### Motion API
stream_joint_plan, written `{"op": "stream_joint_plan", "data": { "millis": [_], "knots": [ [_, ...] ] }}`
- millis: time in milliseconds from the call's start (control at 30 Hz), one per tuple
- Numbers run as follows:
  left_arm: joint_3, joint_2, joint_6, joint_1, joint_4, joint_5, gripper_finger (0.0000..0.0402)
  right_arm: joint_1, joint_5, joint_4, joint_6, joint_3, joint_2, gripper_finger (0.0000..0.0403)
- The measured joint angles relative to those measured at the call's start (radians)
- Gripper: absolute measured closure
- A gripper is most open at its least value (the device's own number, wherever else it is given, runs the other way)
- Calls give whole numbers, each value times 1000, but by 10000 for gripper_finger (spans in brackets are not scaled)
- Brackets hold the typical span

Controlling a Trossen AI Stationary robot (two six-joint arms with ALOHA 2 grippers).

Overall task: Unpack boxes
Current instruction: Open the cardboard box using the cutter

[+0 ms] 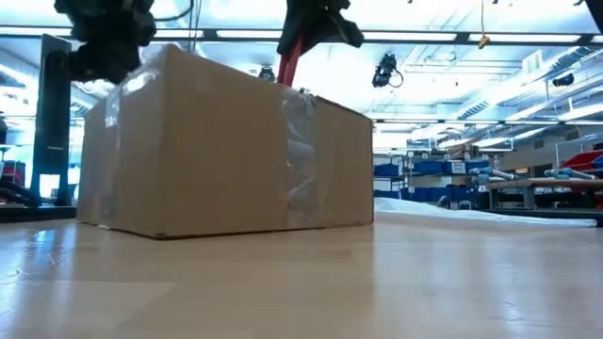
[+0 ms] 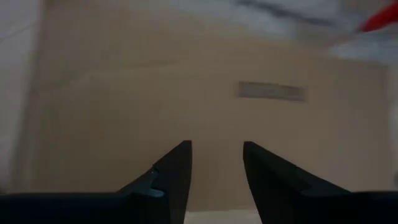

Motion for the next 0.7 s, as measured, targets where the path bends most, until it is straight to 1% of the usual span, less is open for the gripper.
{"op": "stream_joint_plan", "data": {
  "millis": [100, 167, 267, 367, 467, 533, 600, 700],
  "knots": [
    [26, -11, -17, -15, 68, 4, 245, -23, 0, -3, -7, -2, -15, 345],
    [70, -13, 19, -16, 140, 5, 245, -29, 4, -5, -7, -3, -41, 345],
    [113, 1, 128, -16, 277, 3, 245, -32, 20, 0, 9, -2, -80, 345],
    [115, 32, 257, -14, 413, 2, 245, -30, 61, 1, 13, -2, -93, 345],
    [103, 96, 388, -14, 447, 1, 245, -31, 99, 7, 13, -2, -94, 345],
    [82, 157, 482, -14, 445, -6, 245, -31, 105, 15, 13, -2, -95, 345],
    [51, 221, 534, -14, 448, -37, 245, -29, 107, 36, 11, -2, -90, 345],
    [4, 306, 583, -13, 480, -78, 245, -17, 143, 64, 6, -2, -86, 345]
  ]
}}
